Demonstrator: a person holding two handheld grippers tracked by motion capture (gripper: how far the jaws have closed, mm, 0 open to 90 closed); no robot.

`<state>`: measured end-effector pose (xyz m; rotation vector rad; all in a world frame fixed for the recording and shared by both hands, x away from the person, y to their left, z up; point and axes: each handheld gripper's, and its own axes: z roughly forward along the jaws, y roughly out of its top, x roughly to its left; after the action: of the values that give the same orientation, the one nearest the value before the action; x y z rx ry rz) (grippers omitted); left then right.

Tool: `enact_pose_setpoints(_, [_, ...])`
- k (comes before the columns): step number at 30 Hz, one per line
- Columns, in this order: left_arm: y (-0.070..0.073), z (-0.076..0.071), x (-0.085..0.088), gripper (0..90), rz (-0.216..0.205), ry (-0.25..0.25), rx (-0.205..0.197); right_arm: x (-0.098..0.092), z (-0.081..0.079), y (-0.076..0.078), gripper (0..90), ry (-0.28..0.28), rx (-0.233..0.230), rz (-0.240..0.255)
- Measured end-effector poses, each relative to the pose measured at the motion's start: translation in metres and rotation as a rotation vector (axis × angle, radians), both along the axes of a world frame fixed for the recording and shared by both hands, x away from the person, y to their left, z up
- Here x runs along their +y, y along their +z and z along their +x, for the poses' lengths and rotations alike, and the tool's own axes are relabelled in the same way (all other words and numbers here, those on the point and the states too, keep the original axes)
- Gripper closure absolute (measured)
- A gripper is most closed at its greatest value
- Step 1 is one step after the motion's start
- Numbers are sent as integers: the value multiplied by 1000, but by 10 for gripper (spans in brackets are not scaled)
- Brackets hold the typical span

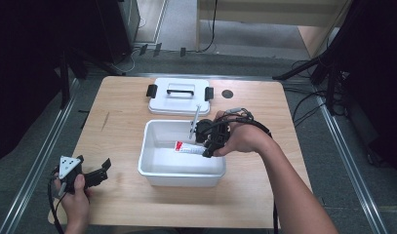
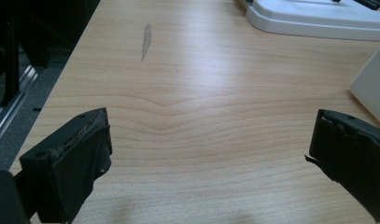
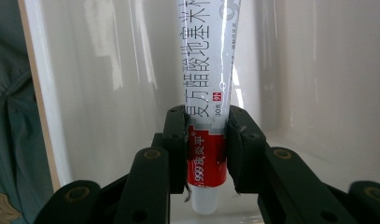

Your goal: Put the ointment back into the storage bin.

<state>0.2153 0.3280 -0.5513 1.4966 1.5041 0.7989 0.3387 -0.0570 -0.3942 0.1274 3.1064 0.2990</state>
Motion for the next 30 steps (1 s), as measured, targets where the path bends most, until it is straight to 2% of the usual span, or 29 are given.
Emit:
enact_pose_setpoints(3, [0,0,0,0,0,0,0,2,-2,-4,725,16,7,-18])
enact_pose_setpoints(6, [0,0,0,0,0,0,0,2,-3,-5,725,8,10,-21])
enact_pose_setpoints(11, [0,0,0,0,-1,-1,-1,3,-2,-11,725,32,13,-19])
enact_pose_setpoints(23, [0,0,0,0,1,0,2,5,-3,-22,725,28,17,-46])
enact_pose_setpoints(30, [0,0,0,0,-1,-1,1,10,-5,-29,725,37,14,-86])
